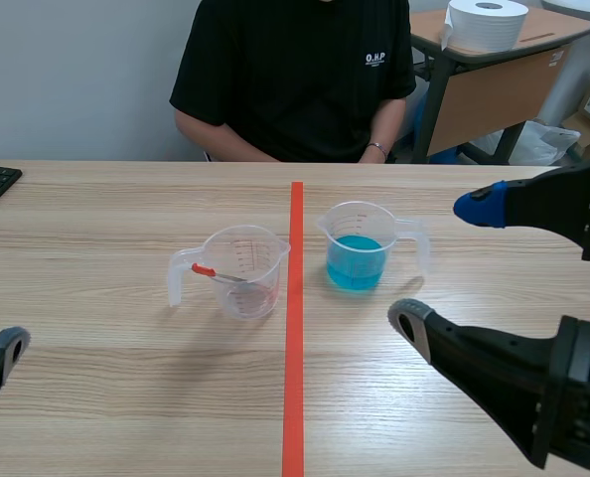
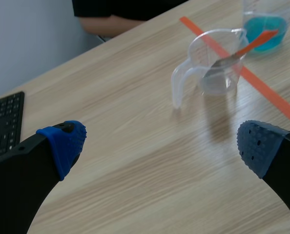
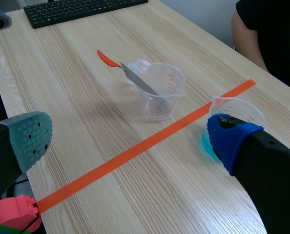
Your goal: Do the redox reaction experiment.
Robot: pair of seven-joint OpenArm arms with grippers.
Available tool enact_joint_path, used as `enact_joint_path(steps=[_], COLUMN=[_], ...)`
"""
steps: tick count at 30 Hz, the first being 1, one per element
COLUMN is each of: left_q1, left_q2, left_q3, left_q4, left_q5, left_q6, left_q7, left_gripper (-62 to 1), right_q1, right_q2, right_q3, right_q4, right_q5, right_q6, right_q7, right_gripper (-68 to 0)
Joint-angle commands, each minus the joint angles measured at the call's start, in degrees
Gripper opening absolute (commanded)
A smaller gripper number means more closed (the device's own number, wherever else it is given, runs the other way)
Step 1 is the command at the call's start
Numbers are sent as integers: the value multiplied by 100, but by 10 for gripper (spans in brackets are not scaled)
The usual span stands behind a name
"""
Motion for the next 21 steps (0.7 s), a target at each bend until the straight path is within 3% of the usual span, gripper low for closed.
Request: enact_joint_path(steps=[1,6,14,21], left_q1=[-37,-280,-459,-693], left_q2=[98,149,-450,-909], left_q3=[28,74,597,953], left_q4=[39,39,39,39], left_q5=[-26,-22,-44,-365], left_q6=[-136,-492,-498,-369], left_q7=[-61,-50,-85,-48], left_gripper=[14,14,14,14], right_q1=[-55,-249,-275,-275], right_q2=[44,42,39,24], right_q3=[83,149,149,149], right_q4=[173,289,289,286], right_q5=[101,98,52,-76], right_q6=[-131,-387,-426,-426], right_q7=[87,83,-96,-114], right_gripper=[4,4,4,4])
